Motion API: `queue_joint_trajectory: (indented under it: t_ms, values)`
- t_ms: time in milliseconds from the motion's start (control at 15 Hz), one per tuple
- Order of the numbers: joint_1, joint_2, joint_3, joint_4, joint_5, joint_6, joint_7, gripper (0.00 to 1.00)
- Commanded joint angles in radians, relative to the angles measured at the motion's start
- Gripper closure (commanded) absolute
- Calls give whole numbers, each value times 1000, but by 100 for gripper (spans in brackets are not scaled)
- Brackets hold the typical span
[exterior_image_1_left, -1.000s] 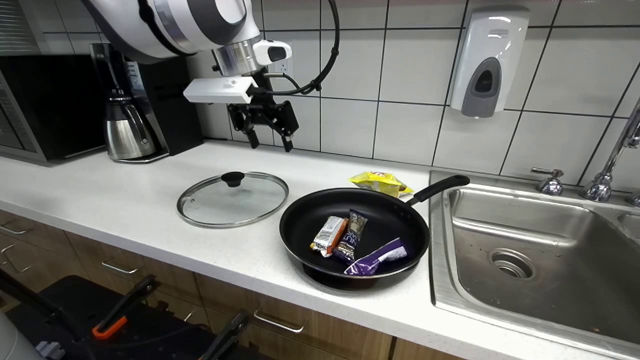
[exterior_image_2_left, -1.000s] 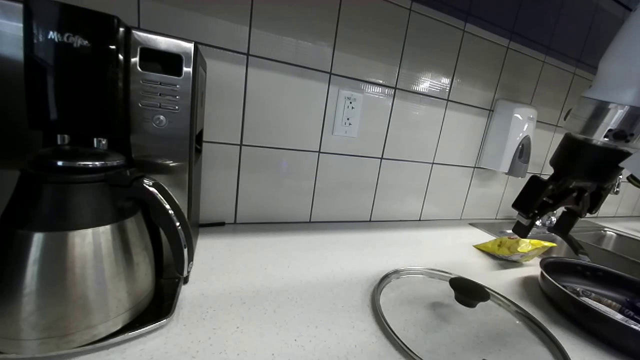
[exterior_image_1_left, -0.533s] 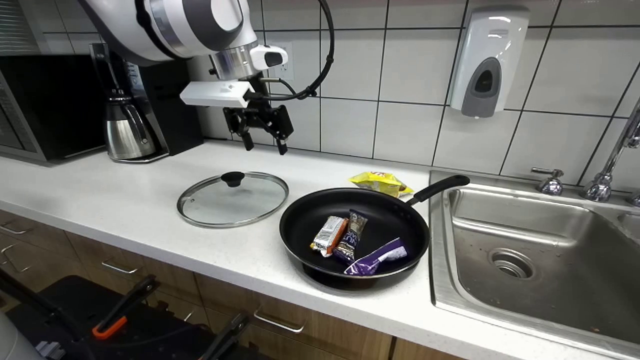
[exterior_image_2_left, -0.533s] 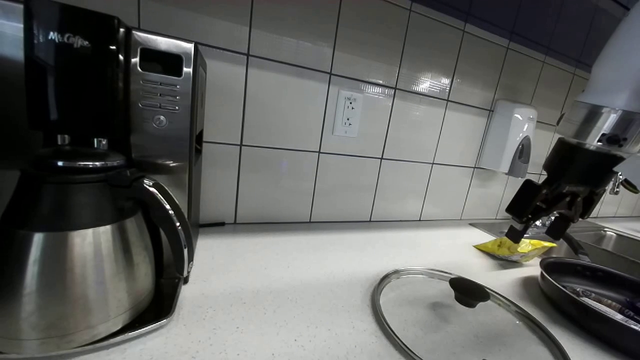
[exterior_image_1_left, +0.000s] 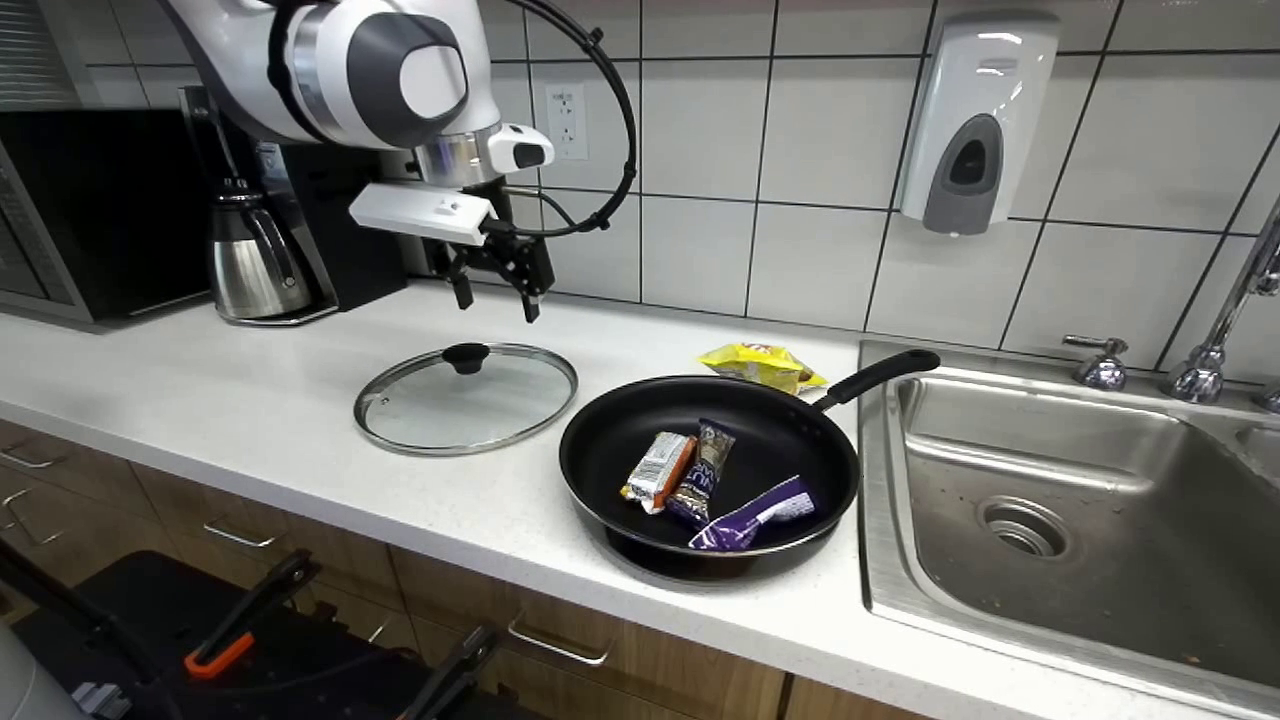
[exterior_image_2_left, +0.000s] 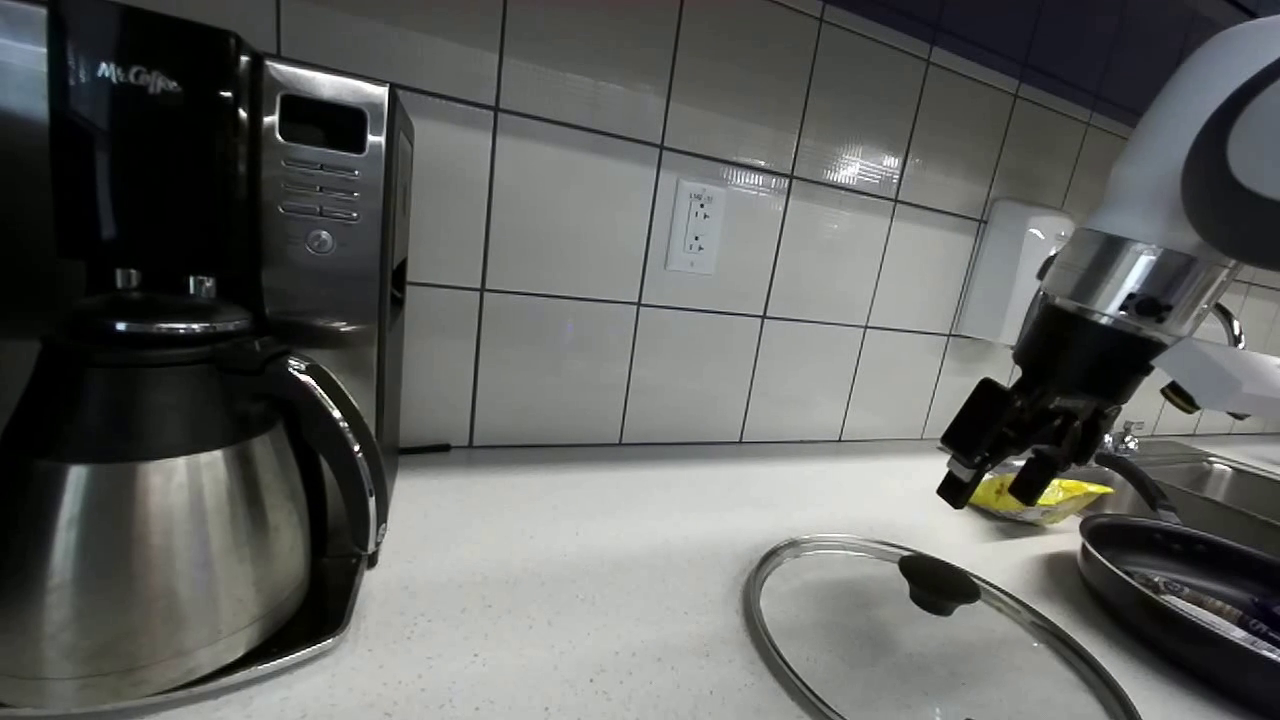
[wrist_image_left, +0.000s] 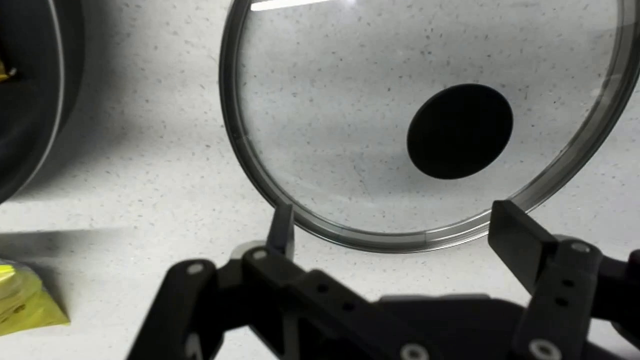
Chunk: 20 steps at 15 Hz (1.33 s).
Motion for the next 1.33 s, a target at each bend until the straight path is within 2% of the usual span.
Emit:
queue_joint_trajectory:
  t_ms: [0, 333, 667, 867, 1267]
  values:
    - [-7, 67, 23, 71, 73, -32, -108, 0]
    - [-17, 127, 55, 127, 103, -90, -194, 0]
    - [-3, 131, 111, 145, 106, -148, -230, 0]
    - [1, 137, 114, 139, 70, -170, -183, 0]
    - [11, 132, 60, 134, -115, -179, -46, 0]
